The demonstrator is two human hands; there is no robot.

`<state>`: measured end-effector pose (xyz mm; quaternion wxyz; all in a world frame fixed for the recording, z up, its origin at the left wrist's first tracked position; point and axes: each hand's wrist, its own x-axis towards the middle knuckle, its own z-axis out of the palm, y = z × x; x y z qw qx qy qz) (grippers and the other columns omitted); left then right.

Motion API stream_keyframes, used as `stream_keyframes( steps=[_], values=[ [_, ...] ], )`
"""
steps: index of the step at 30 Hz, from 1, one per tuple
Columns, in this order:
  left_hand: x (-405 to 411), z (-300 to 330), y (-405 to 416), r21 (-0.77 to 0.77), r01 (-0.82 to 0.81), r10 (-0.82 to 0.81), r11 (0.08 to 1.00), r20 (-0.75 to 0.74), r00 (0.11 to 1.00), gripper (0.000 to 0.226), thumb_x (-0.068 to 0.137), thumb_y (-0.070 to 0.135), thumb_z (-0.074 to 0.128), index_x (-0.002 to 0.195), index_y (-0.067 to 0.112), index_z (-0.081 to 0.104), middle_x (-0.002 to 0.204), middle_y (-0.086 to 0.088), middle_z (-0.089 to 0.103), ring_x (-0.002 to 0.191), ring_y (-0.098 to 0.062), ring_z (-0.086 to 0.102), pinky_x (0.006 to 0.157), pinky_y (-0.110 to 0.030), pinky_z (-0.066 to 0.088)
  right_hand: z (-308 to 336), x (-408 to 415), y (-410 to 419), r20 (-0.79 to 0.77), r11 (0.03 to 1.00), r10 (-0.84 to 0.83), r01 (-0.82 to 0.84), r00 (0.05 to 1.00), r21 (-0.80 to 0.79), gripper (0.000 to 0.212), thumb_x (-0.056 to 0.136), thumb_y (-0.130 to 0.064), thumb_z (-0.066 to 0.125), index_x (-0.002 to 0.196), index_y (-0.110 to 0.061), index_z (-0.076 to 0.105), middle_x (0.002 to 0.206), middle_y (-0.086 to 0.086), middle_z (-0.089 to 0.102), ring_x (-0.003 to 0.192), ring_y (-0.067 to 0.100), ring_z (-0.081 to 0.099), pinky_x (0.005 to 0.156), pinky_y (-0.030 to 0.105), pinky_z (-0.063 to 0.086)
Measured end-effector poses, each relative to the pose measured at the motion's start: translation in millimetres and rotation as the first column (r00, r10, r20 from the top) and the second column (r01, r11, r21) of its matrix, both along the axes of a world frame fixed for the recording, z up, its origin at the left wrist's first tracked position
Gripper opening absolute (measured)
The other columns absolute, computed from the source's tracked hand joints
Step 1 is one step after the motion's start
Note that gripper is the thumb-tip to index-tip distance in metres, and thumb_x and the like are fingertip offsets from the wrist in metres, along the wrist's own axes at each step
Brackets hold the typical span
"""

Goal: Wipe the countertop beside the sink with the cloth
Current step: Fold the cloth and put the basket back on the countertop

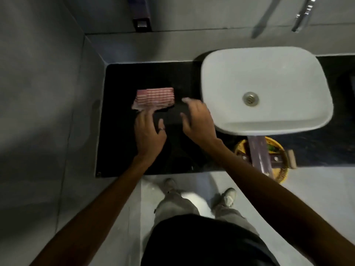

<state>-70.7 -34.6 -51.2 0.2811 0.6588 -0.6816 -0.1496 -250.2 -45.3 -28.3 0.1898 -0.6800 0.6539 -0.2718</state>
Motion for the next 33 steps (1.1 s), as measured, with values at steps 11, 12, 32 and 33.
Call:
stream_keyframes(
  steps=[11,12,32,33],
  values=[
    [-219,-24,130,0.338,0.452,-0.550,0.826,0.306,0.777,0.067,0.101,0.044,0.043,0.160,0.016,0.029,0.170,-0.016,0.018,0.156,-0.038,0.020,0.122,-0.052,0.029,-31,-250,200,-0.522,0.860,-0.190,0.398,0.831,0.319,0.050,0.088,-0.028,0.064,0.134,-0.013,0.054,0.160,0.025,0.035,0.147,0.049,0.032,0.115,0.059,0.034],
    [-226,-26,133,0.394,0.400,-0.520,0.827,0.265,0.812,0.064,0.101,0.040,0.045,0.159,0.017,0.030,0.168,-0.016,0.022,0.151,-0.039,0.030,0.118,-0.051,0.035,-34,-264,203,-0.458,0.830,-0.212,0.407,0.863,0.382,0.050,0.089,-0.025,0.064,0.136,-0.013,0.052,0.156,0.025,0.039,0.141,0.050,0.041,0.110,0.057,0.041],
    [60,3,39,0.372,-0.095,0.054,0.923,0.120,0.991,0.037,0.091,0.006,0.056,0.124,0.022,0.057,0.095,0.000,0.065,0.085,-0.019,0.064,0.069,-0.030,0.045,-19,-1,73,0.104,0.858,0.067,-0.111,0.992,0.501,0.052,0.086,-0.013,0.056,0.138,-0.014,0.059,0.131,0.019,0.056,0.115,0.041,0.058,0.098,0.045,0.050],
    [75,2,26,0.377,-0.095,0.050,0.921,0.128,0.991,0.039,0.089,0.004,0.056,0.123,0.022,0.058,0.094,-0.001,0.065,0.085,-0.024,0.065,0.069,-0.034,0.046,-19,15,61,0.101,0.851,0.062,-0.105,0.993,0.515,0.052,0.088,-0.014,0.055,0.140,-0.015,0.057,0.132,0.019,0.054,0.114,0.042,0.059,0.100,0.046,0.050]
  ],
)
